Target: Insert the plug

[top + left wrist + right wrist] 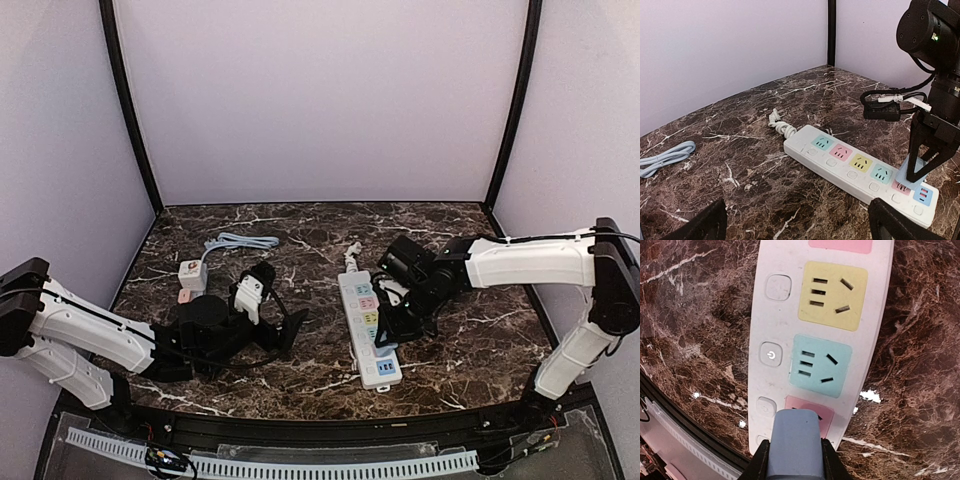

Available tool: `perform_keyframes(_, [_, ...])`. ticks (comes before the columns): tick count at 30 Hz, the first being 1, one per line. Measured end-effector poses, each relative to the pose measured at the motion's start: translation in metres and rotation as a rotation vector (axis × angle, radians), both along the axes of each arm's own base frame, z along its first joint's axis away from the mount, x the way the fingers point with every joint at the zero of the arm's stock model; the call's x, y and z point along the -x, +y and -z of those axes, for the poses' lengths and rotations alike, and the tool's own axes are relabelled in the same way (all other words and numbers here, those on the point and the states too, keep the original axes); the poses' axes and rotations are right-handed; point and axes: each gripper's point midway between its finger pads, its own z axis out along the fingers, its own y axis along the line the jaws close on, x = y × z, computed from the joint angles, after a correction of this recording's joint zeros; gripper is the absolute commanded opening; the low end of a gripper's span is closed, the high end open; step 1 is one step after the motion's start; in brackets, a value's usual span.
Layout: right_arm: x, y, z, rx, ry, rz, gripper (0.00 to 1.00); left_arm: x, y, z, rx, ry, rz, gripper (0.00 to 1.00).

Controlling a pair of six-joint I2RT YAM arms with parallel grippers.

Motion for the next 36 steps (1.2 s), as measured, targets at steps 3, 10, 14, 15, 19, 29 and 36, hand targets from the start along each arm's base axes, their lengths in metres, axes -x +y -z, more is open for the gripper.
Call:
perform_keyframes(3, [-0.001, -0.001, 0.001, 0.011, 0.005, 0.010, 0.00, 0.000, 0.000, 0.000, 0.000, 0.000, 0.000, 0.99])
perform_keyframes(10, [-0.004, 0.001, 0.001, 0.059, 0.012, 0.028, 0.00, -0.001, 0.001, 0.000, 0.000, 0.000, -0.004, 0.99])
perform_keyframes(14, [-0.005, 0.004, 0.002, 0.113, 0.004, 0.023, 0.00, -0.001, 0.001, 0.000, 0.001, 0.000, -0.004, 0.99])
perform_keyframes(15, [-0.005, 0.005, 0.002, 0.128, 0.002, 0.020, 0.00, -0.001, 0.001, 0.000, 0.002, 0.000, -0.005, 0.99])
perform_keyframes(19, [-0.005, 0.007, 0.004, 0.182, -0.004, 0.014, 0.00, -0.001, 0.001, -0.001, 0.004, -0.001, -0.005, 0.99])
perform_keyframes(29, [-0.006, 0.010, 0.004, 0.245, -0.005, 0.009, 0.00, -0.001, 0.003, -0.003, 0.009, -0.002, -0.005, 0.99])
perform_keyframes(36, [-0.004, 0.011, 0.005, 0.265, -0.006, 0.011, 0.00, -0.001, 0.003, -0.003, 0.012, -0.002, -0.005, 0.99])
